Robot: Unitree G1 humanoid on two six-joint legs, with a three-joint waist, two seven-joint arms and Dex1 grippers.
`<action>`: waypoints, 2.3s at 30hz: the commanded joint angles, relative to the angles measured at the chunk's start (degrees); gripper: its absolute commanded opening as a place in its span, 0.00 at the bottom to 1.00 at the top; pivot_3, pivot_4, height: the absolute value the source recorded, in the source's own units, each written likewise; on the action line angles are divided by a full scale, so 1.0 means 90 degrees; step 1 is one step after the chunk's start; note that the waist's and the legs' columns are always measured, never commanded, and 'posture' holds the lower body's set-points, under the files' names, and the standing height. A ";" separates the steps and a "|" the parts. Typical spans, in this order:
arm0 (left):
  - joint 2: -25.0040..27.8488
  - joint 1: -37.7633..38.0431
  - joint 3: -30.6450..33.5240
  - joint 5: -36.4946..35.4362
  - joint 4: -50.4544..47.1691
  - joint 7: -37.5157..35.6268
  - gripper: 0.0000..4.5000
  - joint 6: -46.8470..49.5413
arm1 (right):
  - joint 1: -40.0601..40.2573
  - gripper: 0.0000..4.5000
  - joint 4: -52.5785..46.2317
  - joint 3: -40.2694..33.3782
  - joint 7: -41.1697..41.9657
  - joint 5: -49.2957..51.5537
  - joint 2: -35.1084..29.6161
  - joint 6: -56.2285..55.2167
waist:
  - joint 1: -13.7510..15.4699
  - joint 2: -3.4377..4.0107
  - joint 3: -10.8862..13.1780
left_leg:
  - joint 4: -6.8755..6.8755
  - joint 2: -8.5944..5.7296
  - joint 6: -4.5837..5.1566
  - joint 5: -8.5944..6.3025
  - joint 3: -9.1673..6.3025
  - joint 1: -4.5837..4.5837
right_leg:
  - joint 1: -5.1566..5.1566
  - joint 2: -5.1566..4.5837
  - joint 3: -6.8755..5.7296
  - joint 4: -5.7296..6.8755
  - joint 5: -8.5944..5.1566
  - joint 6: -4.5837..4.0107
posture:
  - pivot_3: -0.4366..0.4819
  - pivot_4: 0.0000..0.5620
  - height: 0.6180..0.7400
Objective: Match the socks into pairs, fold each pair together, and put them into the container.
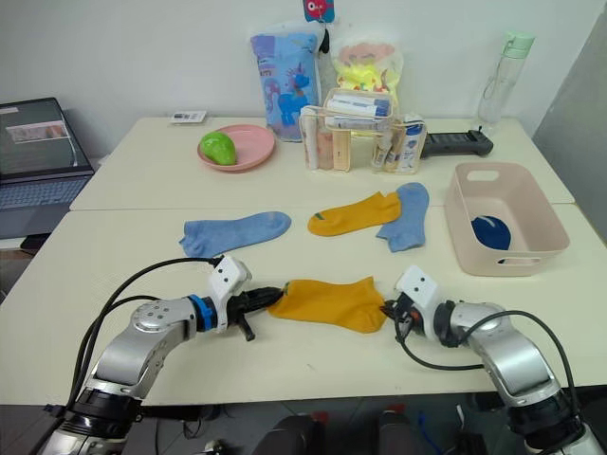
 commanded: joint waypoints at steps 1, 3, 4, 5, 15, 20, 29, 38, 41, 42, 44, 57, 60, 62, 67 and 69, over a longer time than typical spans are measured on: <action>0.0006 0.0225 0.0275 -0.0301 -0.0405 0.0091 0.00 0.0449 | -0.0061 0.00 -0.0208 -0.0142 0.0237 0.0174 -0.0291 0.0148 | -0.0001 0.0000 0.0000 | 0.0000 0.0000 0.0000 0.0000 0.0000 0.0000 | 0.0000 0.0000 0.0001 0.0000 0.0000 0.0000 | 0.48 0.27 1.00; 0.0005 0.0513 0.0498 -0.0660 -0.0879 0.0155 0.00 0.0900 | -0.0122 0.00 -0.0311 -0.0271 0.0495 0.0465 -0.0501 0.0393 | -0.0004 0.0000 0.0000 | -0.0001 0.0000 0.0001 -0.0001 0.0001 0.0000 | 0.0000 0.0000 0.0001 -0.0001 0.0000 0.0000 | 0.48 0.27 1.00; 0.0002 0.0679 0.0581 -0.0766 -0.1132 0.0232 0.00 0.1067 | -0.0135 0.00 -0.0379 -0.0364 0.0575 0.0632 -0.0575 0.0520 | -0.0005 0.0000 0.0001 | -0.0002 0.0000 0.0001 -0.0001 0.0000 -0.0001 | -0.0001 0.0000 0.0001 -0.0002 0.0000 0.0000 | 0.48 0.27 1.00; 0.0009 0.0890 0.0627 -0.0889 -0.1443 0.0288 0.00 0.1239 | -0.0136 0.00 -0.0439 -0.0429 0.0657 0.0780 -0.0656 0.0645 | -0.0005 0.0000 0.0001 | -0.0002 0.0001 0.0002 -0.0001 -0.0001 -0.0002 | -0.0001 0.0000 0.0001 -0.0003 0.0000 0.0000 | 0.48 0.27 1.00; -0.0077 0.1735 0.0621 -0.1050 -0.2402 0.0880 0.00 0.1621 | -0.0130 0.00 -0.0352 -0.0332 0.1088 0.1166 -0.1205 0.0835 | 0.0035 0.0000 0.0001 | 0.0000 0.0002 0.0012 -0.0006 0.0000 -0.0002 | 0.0003 -0.0001 -0.0002 -0.0002 -0.0001 0.0000 | 0.48 0.27 1.00; -0.0295 0.1517 0.0546 -0.0961 -0.2263 0.1184 0.00 0.1588 | -0.0265 0.00 -0.0012 -0.0176 0.1044 0.1059 -0.1059 0.0648 | 0.0054 -0.0001 0.0002 | 0.0001 0.0002 0.0008 -0.0004 0.0003 -0.0003 | 0.0003 -0.0001 -0.0001 -0.0002 0.0000 0.0001 | 0.48 0.27 1.00; -0.0184 0.1645 0.0540 -0.1100 -0.2377 0.1058 0.21 0.1600 | -0.0263 0.30 0.0020 -0.0279 0.1011 0.0897 -0.1174 0.0445 | 0.0058 -0.0001 0.0002 | 0.0000 0.0002 0.0007 -0.0004 0.0003 -0.0003 | 0.0002 -0.0001 -0.0001 -0.0003 -0.0001 0.0000 | 0.48 0.27 1.00; 0.0374 0.1397 0.1132 -0.1206 -0.2262 0.0522 0.71 0.1060 | -0.0537 0.55 0.0085 -0.0968 0.1335 0.1208 -0.1116 -0.0641 | 0.0054 -0.0002 0.0002 | -0.0001 0.0004 0.0007 -0.0004 0.0002 -0.0003 | 0.0001 -0.0001 -0.0002 -0.0003 -0.0001 0.0000 | 0.48 0.27 1.00; 0.0354 0.1243 0.0960 -0.1187 -0.2123 0.0041 0.72 0.0467 | -0.0660 0.47 0.0157 -0.0675 0.1254 0.0954 -0.0713 -0.1239 | 0.0050 -0.0001 0.0002 | -0.0001 0.0004 0.0006 -0.0003 0.0004 -0.0002 | 0.0002 0.0000 -0.0001 -0.0004 -0.0001 0.0000 | 0.48 0.27 1.00; 0.0279 0.1079 0.0853 -0.1158 -0.2046 -0.0019 0.68 0.0346 | -0.0702 0.42 0.0189 -0.0464 0.1202 0.0773 -0.0576 -0.1443 | 0.0048 -0.0001 0.0002 | -0.0001 0.0004 0.0005 -0.0003 0.0005 -0.0002 | 0.0003 -0.0001 -0.0001 -0.0006 -0.0001 0.0000 | 0.48 0.27 1.00; 0.0182 0.0839 0.0671 -0.1084 -0.1922 -0.0092 0.59 0.0206 | -0.0750 0.26 0.0255 -0.0195 0.1118 0.0499 -0.0382 -0.1708 | 0.0058 -0.0002 0.0002 | 0.0000 0.0003 0.0005 -0.0002 0.0005 -0.0003 | 0.0003 -0.0001 -0.0001 -0.0006 -0.0001 0.0000 | 0.48 0.27 1.00; -0.0211 0.0486 -0.0737 0.0752 -0.0222 0.0132 0.01 -0.1302 | -0.0072 0.00 0.1017 0.0830 0.0809 -0.1058 -0.0192 -0.3155 | 0.0045 0.0001 -0.0002 | 0.0000 0.0000 0.0002 -0.0001 0.0003 0.0009 | 0.0006 0.0000 0.0001 -0.0002 0.0000 0.0000 | 0.48 0.27 1.00; -0.0071 0.0583 -0.0523 0.0623 -0.0182 0.0002 0.01 -0.1383 | 0.0082 0.00 0.1038 0.0497 0.0854 -0.0933 -0.0439 -0.3216 | 0.0043 0.0000 -0.0003 | 0.0000 0.0000 0.0004 -0.0002 0.0003 0.0017 | 0.0017 0.0000 0.0001 -0.0002 -0.0001 0.0001 | 0.48 0.27 1.00; 0.0038 0.0625 -0.0394 0.0556 -0.0186 -0.0095 0.01 -0.1470 | 0.0147 0.00 0.1047 0.0312 0.0912 -0.0850 -0.0555 -0.3261 | 0.0043 0.0001 -0.0003 | -0.0001 0.0000 0.0004 -0.0002 0.0004 0.0017 | 0.0015 0.0000 0.0002 -0.0002 -0.0001 0.0001 | 0.48 0.27 1.00; 0.0176 0.0792 -0.0114 0.0008 -0.0829 -0.0500 0.01 -0.1425 | 0.0179 0.00 0.0425 -0.0108 0.1248 0.0062 -0.0416 -0.3082 | 0.0035 0.0002 -0.0001 | -0.0003 0.0002 0.0004 -0.0002 0.0004 0.0014 | 0.0011 0.0000 0.0003 -0.0001 -0.0001 0.0001 | 0.48 0.27 1.00; 0.0182 0.0904 -0.0119 -0.0113 -0.1104 -0.0560 0.01 -0.1339 | 0.0191 0.00 0.0224 -0.0019 0.1333 0.0171 -0.0369 -0.2966 | 0.0035 0.0001 0.0000 | -0.0002 0.0002 0.0004 -0.0003 0.0003 0.0010 | 0.0010 0.0000 0.0002 -0.0002 -0.0001 0.0001 | 0.48 0.27 1.00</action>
